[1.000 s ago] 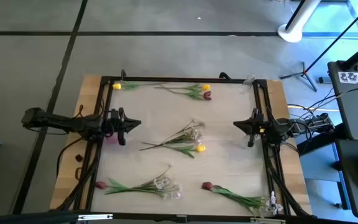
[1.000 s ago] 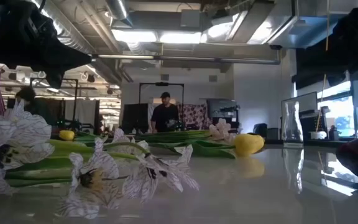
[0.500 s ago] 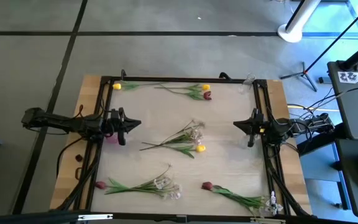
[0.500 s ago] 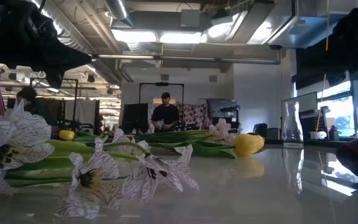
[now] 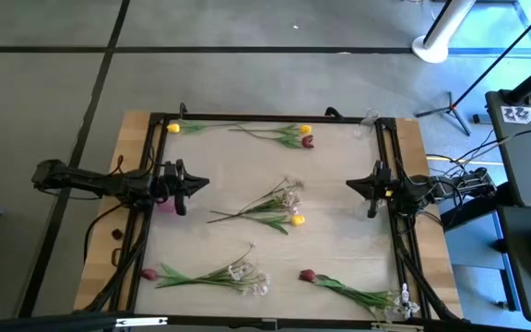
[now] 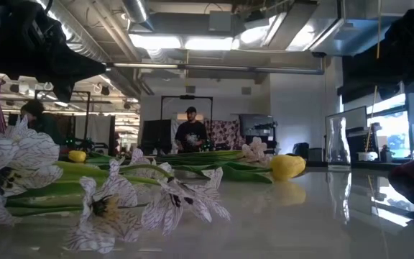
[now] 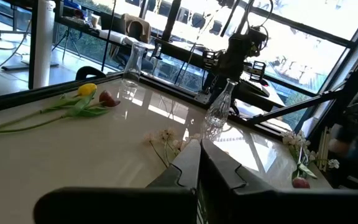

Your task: Sort flowers into vase by color

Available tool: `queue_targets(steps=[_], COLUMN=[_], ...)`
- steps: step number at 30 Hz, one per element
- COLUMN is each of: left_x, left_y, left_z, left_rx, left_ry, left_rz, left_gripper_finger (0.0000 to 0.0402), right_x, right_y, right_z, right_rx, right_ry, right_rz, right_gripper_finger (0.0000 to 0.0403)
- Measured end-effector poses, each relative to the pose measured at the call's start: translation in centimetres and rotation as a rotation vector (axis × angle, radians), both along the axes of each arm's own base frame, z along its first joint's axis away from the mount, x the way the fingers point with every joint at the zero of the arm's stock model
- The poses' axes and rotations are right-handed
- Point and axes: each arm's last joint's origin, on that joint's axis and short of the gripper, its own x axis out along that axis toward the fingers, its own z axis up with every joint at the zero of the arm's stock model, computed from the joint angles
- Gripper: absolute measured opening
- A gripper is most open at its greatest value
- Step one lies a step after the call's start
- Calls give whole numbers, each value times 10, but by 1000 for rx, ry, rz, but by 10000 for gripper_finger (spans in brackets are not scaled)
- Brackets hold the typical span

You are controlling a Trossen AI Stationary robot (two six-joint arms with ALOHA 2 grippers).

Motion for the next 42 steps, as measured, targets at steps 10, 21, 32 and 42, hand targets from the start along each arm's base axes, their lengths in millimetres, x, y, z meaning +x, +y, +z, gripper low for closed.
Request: queue_targets(steps=[10, 21, 32, 42], left_x=[0, 0, 0, -7], left_y=[0, 0, 0, -2], left_z=[0, 0, 0, 43], left_rx=[0, 0, 0, -279], left_ry=[0, 0, 0, -479], left_rz=[0, 0, 1, -128], left_gripper_finger=[5, 5, 5, 5], right_x=[0, 0, 0, 0], right_y=[0, 0, 0, 0], right_z=[0, 0, 0, 0], right_rx=[0, 0, 0, 0], right_ry=[0, 0, 0, 1], right_rz=[0, 0, 0, 0], right_gripper_finger=[1, 1, 1, 1])
